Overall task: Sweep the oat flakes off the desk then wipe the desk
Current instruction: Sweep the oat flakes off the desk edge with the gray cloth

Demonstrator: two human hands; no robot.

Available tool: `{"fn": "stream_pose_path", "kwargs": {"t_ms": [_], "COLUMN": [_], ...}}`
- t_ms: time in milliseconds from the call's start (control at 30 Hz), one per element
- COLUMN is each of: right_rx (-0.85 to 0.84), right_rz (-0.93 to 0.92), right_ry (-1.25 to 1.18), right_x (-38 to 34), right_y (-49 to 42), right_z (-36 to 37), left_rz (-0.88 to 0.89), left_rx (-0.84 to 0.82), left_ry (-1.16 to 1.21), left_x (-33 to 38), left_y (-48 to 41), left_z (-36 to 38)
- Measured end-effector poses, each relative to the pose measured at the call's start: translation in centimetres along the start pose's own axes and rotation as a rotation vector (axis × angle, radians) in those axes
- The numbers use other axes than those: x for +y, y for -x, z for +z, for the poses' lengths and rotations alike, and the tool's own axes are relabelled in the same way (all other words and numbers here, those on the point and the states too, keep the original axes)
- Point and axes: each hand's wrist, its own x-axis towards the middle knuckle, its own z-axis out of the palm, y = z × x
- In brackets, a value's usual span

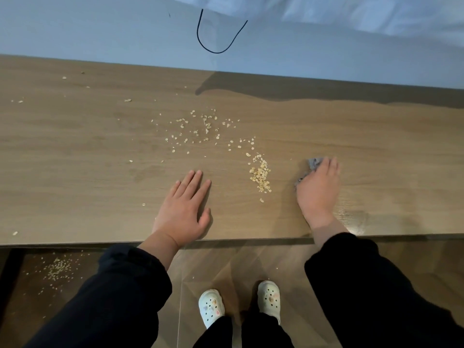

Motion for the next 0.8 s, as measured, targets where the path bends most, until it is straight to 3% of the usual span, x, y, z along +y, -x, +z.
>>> {"fn": "stream_pose_path", "kwargs": {"t_ms": [200, 333, 400, 533, 800], "right_rx": [-0.127, -0.268, -0.252, -0.101, -0.166], "right_rz": [-0.341, -0.489, -0.470, -0.259, -0.389], "right_ry": [0.093, -0.064, -0.085, -0.038, 0.031], "right_x": [-5.2, -3.7, -1.0, 1.5, -5.7], "right_y": [-0.5, -0.9, -1.3, -1.4, 0.9], "right_z": [2.2, 0.4, -0.7, -1.3, 1.6], "left_rz": [0.009, 0.004, 0.006, -0.003, -0.024], "left_rx": [0.013, 0.016, 0.005, 0.011, 0.014], "left_ry": [0.001, 0.007, 0.003, -0.002, 0.010], "left_x": [-0.1, -0.1, 0.0, 0.2, 0.2], "left_y": [0.0, 0.0, 0.0, 0.0, 0.1], "left_z": [0.0, 0.0, -0.1, -0.2, -0.2]}}
